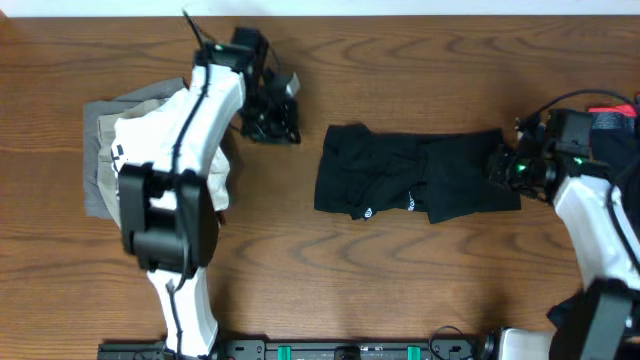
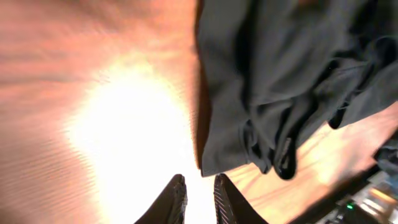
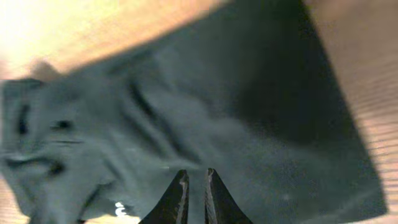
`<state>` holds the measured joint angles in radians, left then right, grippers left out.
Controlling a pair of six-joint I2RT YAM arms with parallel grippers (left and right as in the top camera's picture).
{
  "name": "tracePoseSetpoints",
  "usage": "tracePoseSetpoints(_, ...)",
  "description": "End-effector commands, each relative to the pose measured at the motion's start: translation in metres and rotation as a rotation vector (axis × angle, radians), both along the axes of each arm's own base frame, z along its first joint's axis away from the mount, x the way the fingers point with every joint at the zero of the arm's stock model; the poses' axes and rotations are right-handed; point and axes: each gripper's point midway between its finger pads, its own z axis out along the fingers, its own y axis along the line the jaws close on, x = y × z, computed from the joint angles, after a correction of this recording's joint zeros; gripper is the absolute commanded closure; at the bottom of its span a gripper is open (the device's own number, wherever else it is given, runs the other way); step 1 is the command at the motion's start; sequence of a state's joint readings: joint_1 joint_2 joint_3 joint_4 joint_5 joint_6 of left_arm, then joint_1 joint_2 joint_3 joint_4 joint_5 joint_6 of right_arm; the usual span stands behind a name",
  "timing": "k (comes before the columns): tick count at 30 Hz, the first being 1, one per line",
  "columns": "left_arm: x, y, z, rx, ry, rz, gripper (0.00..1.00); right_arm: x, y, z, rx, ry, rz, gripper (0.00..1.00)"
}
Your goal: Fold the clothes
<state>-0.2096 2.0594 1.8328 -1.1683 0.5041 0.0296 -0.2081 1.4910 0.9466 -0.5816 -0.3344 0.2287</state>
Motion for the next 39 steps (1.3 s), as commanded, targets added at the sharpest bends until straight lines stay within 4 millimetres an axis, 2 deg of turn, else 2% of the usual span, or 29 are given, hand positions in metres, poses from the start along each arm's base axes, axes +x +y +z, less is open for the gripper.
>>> tracePoseSetpoints(1, 0.005, 0.006, 0.032, 0.067, -0.126, -0.05, 0.81, 0.0, -0.003, 0.008, -0.026, -0.026, 0.004, 0.91)
tracePoseSetpoints(3, 0.001, 0.004, 0.036, 0.064, -0.124, -0.054, 0.72, -0.001, -0.003, 0.007, -0.023, -0.018, 0.002, 0.91)
tracePoseSetpoints(7, -0.008, -0.018, 0.022, -0.066, -0.031, -0.024, 0.59, -0.006, -0.002, 0.005, -0.02, 0.005, 0.003, 0.88)
tracePoseSetpoints(9, -0.011, -0.029, 0.007, -0.131, 0.03, 0.005, 0.5, -0.006, -0.002, 0.005, -0.019, 0.005, 0.003, 0.8)
tracePoseSetpoints(11, -0.014, -0.032, -0.017, -0.146, 0.087, 0.048, 0.42, -0.006, -0.002, 0.005, -0.019, 0.004, 0.003, 0.68)
tracePoseSetpoints(12, -0.016, -0.033, -0.027, -0.152, 0.11, 0.062, 0.38, -0.006, -0.002, 0.004, -0.019, 0.005, 0.003, 0.67)
tracePoseSetpoints(13, -0.019, -0.035, -0.035, -0.168, 0.134, 0.068, 0.36, -0.006, -0.002, 0.004, -0.02, 0.006, 0.004, 0.67)
tracePoseSetpoints(16, -0.031, -0.045, -0.058, -0.235, 0.201, 0.076, 0.33, -0.007, 0.001, 0.001, -0.022, 0.014, 0.02, 0.83)
tracePoseSetpoints(18, -0.036, -0.047, -0.07, -0.242, 0.219, 0.095, 0.32, -0.005, 0.006, -0.005, -0.017, 0.022, 0.038, 0.87)
tracePoseSetpoints(22, -0.036, -0.053, -0.087, -0.249, 0.222, 0.145, 0.31, 0.004, 0.039, -0.023, 0.052, 0.028, 0.13, 0.9)
tracePoseSetpoints(25, -0.035, -0.056, -0.095, -0.256, 0.215, 0.17, 0.27, 0.008, 0.053, -0.046, 0.047, 0.063, 0.169, 0.93)
tracePoseSetpoints(28, -0.035, -0.061, -0.1, -0.261, 0.214, 0.184, 0.2, 0.009, 0.053, -0.078, 0.044, 0.133, 0.135, 0.96)
tracePoseSetpoints(32, -0.04, -0.063, -0.107, -0.232, 0.206, 0.175, 0.19, 0.003, 0.054, -0.117, 0.068, 0.231, 0.097, 0.99)
tracePoseSetpoints(39, -0.03, -0.066, -0.111, -0.214, 0.14, 0.164, 0.19, -0.008, 0.055, -0.146, 0.075, 0.309, 0.097, 0.99)
